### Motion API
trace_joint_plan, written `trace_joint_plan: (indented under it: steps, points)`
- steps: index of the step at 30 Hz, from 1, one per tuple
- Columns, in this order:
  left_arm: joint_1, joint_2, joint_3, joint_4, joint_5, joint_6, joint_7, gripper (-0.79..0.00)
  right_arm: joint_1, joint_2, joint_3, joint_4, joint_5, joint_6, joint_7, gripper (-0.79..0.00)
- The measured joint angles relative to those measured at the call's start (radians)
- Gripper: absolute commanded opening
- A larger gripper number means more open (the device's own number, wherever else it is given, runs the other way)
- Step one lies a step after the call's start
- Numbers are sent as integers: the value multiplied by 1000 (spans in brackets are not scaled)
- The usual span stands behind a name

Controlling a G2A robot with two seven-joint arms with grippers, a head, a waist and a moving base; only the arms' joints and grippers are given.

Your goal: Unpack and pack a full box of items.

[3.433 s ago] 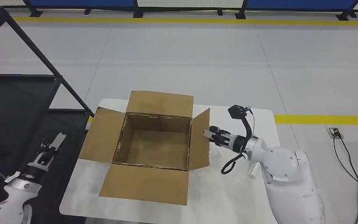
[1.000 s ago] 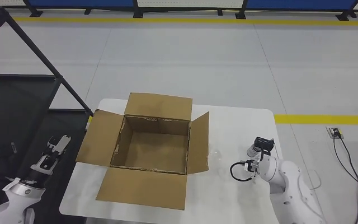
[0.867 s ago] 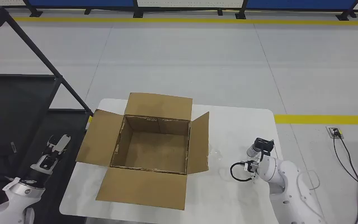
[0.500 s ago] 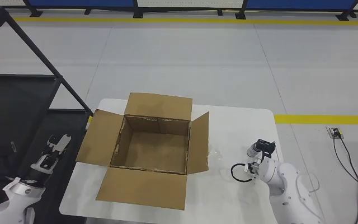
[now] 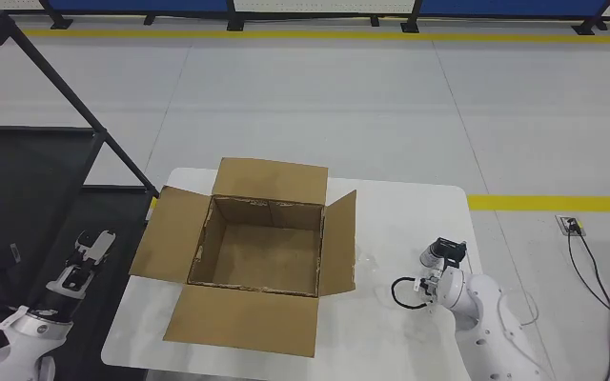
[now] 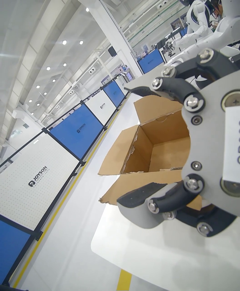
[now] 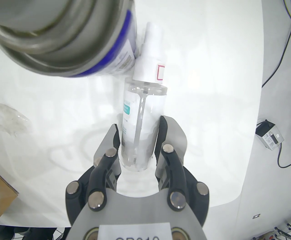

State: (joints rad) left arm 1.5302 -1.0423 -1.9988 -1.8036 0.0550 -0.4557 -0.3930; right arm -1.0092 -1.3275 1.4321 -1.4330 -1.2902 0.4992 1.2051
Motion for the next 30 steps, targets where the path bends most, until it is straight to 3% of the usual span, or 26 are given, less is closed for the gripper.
trace_joint_plan:
  steps: [1, 6, 11, 16, 20, 26, 30]
  points:
    - [1, 0, -1, -1, -1, -1, 1, 0, 0, 0, 2, -1, 3, 3, -6, -785]
    - [4, 0, -3, -4, 1, -3, 3, 0, -44, 2, 35, -84, 9, 34, -53, -785]
    - [6, 0, -2, -10, 4, -5, 1, 0, -135, 7, 85, -271, -24, 83, -70, -785]
    - [5, 0, 4, -12, 7, -7, 2, 0, -231, 2, 104, -516, 7, 101, -203, -785]
    - [6, -1, 2, -12, 1, -11, 8, 0, -266, -3, 70, -667, 63, 45, -325, -785]
    - [26, -3, -16, -12, -28, -29, 26, 0, -176, -11, -58, -746, 94, -107, -388, -785]
    - [46, -6, -37, -9, -56, -45, 49, 0, 6, -26, -204, -635, 147, -214, -300, -785]
